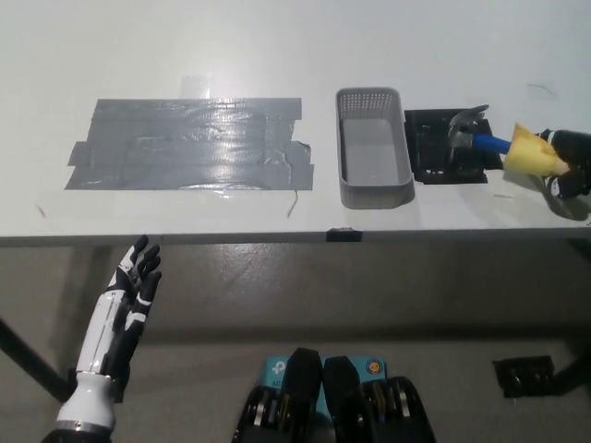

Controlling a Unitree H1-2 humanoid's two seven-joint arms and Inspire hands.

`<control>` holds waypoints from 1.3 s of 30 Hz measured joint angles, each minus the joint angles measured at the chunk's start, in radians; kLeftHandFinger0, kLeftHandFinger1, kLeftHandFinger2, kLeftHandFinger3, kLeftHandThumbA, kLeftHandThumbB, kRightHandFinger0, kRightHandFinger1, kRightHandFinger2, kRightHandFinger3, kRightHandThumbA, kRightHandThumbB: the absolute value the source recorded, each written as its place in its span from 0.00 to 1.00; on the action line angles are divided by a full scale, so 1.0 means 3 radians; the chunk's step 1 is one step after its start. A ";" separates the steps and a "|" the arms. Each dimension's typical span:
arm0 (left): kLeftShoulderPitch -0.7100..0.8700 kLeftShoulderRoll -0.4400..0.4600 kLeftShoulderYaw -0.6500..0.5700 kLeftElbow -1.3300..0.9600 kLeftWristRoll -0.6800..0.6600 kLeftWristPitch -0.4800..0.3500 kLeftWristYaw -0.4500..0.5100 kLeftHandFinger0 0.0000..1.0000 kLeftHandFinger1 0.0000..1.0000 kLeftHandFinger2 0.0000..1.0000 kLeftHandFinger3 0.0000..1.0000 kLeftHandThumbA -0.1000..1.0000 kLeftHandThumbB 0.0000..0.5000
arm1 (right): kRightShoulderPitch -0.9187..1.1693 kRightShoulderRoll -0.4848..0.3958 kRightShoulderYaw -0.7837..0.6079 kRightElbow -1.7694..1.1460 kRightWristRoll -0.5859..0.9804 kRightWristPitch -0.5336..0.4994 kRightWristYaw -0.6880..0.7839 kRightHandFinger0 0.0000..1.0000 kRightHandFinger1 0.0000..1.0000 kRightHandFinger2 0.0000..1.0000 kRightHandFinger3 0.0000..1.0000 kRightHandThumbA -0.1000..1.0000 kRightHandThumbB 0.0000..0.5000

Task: The robot picks the hammer with right hand and hits the black area on the desk and places it back.

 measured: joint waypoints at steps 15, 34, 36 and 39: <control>0.0001 0.0022 0.0009 -0.0014 -0.0022 0.0022 0.0000 1.00 1.00 1.00 1.00 0.87 0.00 | -0.0127 0.0002 0.0023 0.0016 -0.0230 -0.0060 -0.0012 0.21 0.69 0.96 0.97 0.00 0.28; 0.0032 0.0026 0.0018 -0.0057 -0.0027 0.0033 -0.0020 1.00 1.00 1.00 1.00 0.87 0.00 | -0.0307 0.0629 -0.0572 0.0842 -0.0055 0.0071 -0.0337 1.00 1.00 1.00 1.00 0.79 0.70; 0.0035 0.0026 0.0022 -0.0060 -0.0026 0.0034 -0.0021 1.00 1.00 1.00 1.00 0.87 0.00 | -0.0320 0.0662 -0.0577 0.0906 -0.0033 0.0081 -0.0338 1.00 1.00 1.00 1.00 0.79 0.64; 0.0035 0.0028 0.0028 -0.0065 -0.0026 0.0034 -0.0027 1.00 1.00 1.00 1.00 0.86 0.00 | -0.0335 0.0673 -0.0579 0.0958 -0.0008 0.0068 -0.0344 1.00 1.00 1.00 1.00 0.80 0.63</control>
